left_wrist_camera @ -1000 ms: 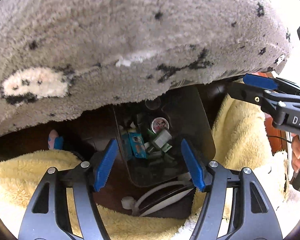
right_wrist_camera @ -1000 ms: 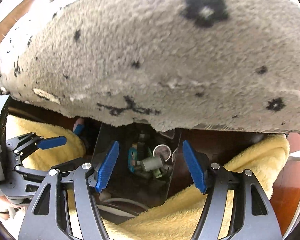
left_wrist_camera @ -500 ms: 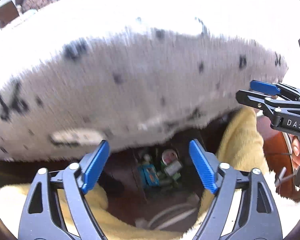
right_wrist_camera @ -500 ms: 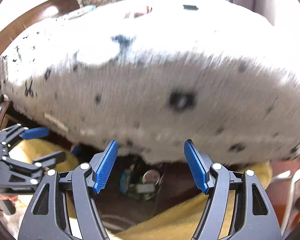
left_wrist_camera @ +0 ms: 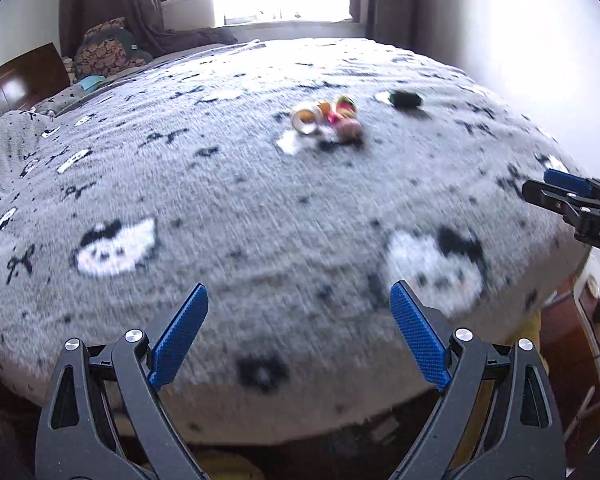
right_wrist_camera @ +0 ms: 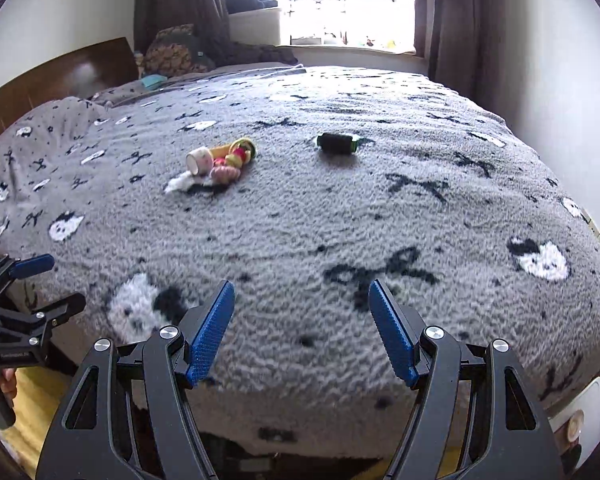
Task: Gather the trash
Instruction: 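Raise both open tools back over the bed toward the remaining items, then grasp the black thread spool with the right tool while the left tool grasps the white tape roll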
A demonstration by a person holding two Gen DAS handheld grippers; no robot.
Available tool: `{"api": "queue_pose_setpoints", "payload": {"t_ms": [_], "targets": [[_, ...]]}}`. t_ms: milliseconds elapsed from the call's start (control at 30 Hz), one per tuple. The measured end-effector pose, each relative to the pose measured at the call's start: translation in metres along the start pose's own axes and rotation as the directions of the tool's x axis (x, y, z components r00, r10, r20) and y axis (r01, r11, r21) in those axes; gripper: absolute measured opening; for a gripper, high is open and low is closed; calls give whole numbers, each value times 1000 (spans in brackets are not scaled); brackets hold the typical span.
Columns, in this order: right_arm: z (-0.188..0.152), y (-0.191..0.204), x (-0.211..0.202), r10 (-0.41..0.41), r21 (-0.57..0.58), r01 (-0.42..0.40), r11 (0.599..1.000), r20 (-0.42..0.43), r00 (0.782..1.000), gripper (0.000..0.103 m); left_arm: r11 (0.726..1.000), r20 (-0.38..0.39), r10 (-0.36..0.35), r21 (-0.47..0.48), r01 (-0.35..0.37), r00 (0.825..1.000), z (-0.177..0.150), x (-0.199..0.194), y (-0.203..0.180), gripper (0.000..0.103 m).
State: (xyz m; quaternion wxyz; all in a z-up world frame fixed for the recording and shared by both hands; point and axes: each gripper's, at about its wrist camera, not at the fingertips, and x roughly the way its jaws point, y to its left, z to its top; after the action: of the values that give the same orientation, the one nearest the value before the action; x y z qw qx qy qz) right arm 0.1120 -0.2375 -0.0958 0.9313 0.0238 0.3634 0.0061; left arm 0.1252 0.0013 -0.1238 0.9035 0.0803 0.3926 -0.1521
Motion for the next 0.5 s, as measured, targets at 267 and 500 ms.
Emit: {"api": "queue_pose_setpoints", "payload": {"t_ms": [267,500], "targets": [[55,-18,66,-55,33,57,998,-41,998,71,999,41,-15,-35,17,999,71,50,17,87],[92,-44,121,-76,99,83,992,-74,994,82,999,11,-38,-24,38,999,117,109,11,79]]}}
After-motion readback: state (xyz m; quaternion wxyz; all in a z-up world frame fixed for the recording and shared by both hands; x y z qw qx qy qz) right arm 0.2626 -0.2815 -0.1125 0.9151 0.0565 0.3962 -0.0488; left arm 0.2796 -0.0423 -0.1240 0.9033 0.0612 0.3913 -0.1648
